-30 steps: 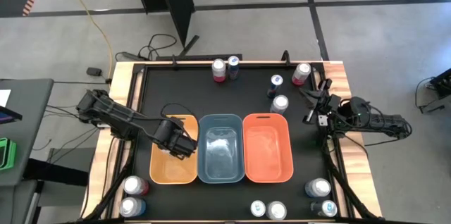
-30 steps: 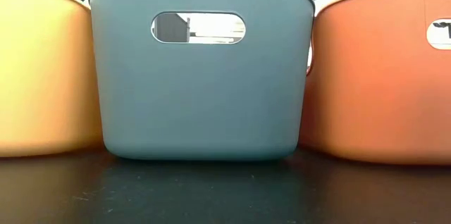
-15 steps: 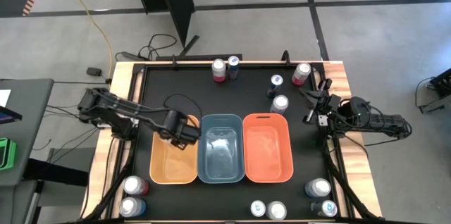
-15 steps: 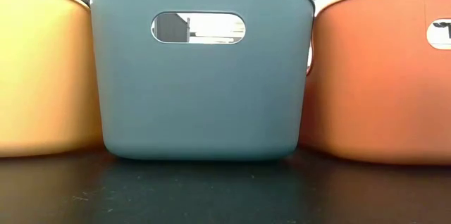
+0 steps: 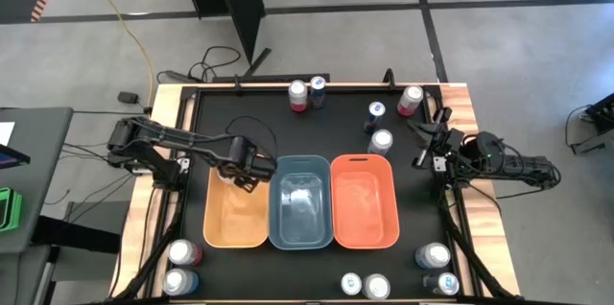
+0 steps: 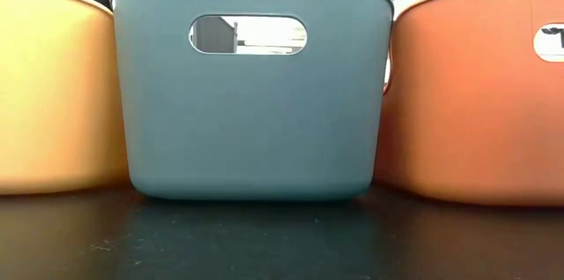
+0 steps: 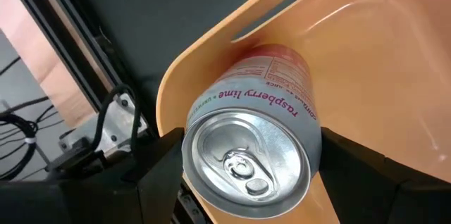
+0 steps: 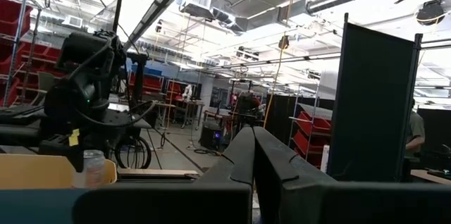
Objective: Sort soda cans
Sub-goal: Put the top left pink-white soda can into the yellow bin
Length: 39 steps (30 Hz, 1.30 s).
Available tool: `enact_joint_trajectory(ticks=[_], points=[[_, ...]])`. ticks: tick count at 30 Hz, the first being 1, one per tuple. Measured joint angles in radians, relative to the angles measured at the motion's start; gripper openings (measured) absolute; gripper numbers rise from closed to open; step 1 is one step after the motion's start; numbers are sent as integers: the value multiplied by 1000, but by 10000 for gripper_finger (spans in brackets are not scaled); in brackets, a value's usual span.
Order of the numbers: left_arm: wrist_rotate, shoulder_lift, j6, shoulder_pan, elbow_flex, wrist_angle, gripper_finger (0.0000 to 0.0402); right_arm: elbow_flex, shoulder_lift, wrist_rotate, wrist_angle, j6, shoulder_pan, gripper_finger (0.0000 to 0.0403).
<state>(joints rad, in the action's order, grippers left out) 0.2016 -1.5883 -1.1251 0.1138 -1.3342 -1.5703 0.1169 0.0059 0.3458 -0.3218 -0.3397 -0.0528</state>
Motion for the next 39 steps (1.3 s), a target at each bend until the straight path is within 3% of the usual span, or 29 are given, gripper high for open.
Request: enact_joint_trajectory(ticks=[6,15,25,32,39], points=[[7,0,-5,-4,7,2,278,0,0,0,0,0,0,22],[-54,3,-23,5,126,19,278,0,0,0,0,0,0,22],[-55,3,-13,4,129,39,278,0,0,0,1,10,0,22],[-44,0,-17,4,133,39,334,0,0,0,9,18,0,22],[-40,-1,-32,4,133,6,342,0,0,0,15,20,0,22]])
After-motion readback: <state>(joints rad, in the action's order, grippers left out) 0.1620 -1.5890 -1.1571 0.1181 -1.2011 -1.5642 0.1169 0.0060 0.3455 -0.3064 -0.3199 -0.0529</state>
